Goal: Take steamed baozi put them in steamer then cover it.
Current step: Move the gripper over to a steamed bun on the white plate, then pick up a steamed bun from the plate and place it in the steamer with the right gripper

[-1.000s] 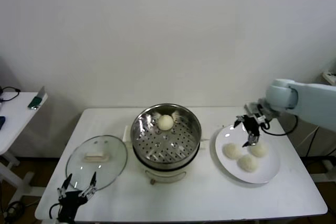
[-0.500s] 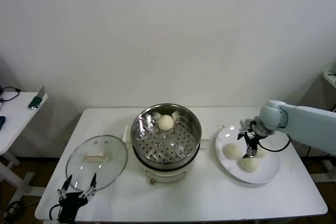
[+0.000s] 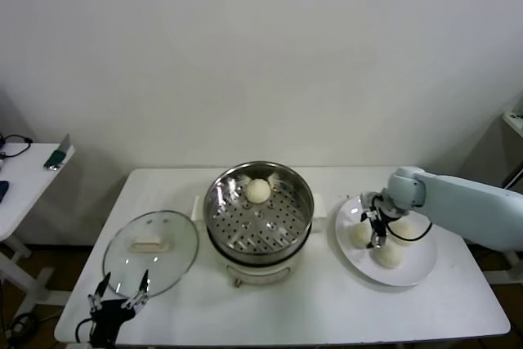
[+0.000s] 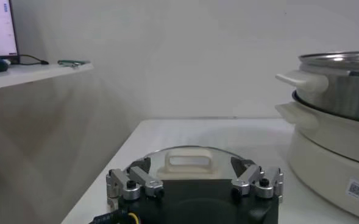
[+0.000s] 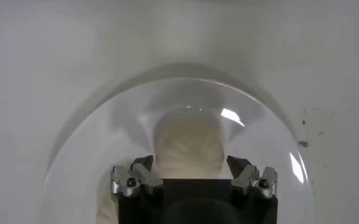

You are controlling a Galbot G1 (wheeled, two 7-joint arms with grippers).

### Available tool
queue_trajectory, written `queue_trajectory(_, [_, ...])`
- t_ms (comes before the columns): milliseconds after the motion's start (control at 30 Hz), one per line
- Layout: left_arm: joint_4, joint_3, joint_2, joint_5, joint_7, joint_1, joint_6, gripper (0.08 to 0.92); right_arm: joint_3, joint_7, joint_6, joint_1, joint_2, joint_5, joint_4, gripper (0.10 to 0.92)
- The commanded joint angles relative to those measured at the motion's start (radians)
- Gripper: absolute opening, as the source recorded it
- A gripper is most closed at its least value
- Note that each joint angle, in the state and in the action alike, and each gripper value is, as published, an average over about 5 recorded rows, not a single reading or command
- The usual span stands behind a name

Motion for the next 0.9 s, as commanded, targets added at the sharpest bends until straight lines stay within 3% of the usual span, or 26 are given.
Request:
queue_trajectory(33, [-0.003, 0.001, -0.001, 0.001, 0.000, 0.002, 0.000, 0.823, 0.038, -0.005, -0.008, -0.043, 0.025, -0.010, -0.034, 0.740])
queue_trajectory(267, [-0.008, -0.001, -0.003, 0.000, -0.001, 0.004, 0.000, 0.823, 0.020, -0.035, -0.003, -0.014, 0.025, -0.005, -0.031, 0.630])
queue_trajectory(467, [-0.011, -0.002, -0.002, -0.002, -0.002, 0.005, 0.000, 0.823, -0.066, -0.057, 0.005, 0.126, 0.018, 0.059, 0.008, 0.603])
queue_trajectory(700, [-0.018, 0.002, 0.003, -0.003, -0.001, -0.005, 0.005, 0.823, -0.403, -0.126, 0.022, 0.642, 0.077, 0.300, 0.135, 0.602])
queue_trajectory(900, [-0.024, 0.006, 0.007, -0.001, 0.001, -0.010, 0.009, 0.823, -0.435, -0.170, -0.024, 0.942, 0.228, 0.569, 0.189, 0.602])
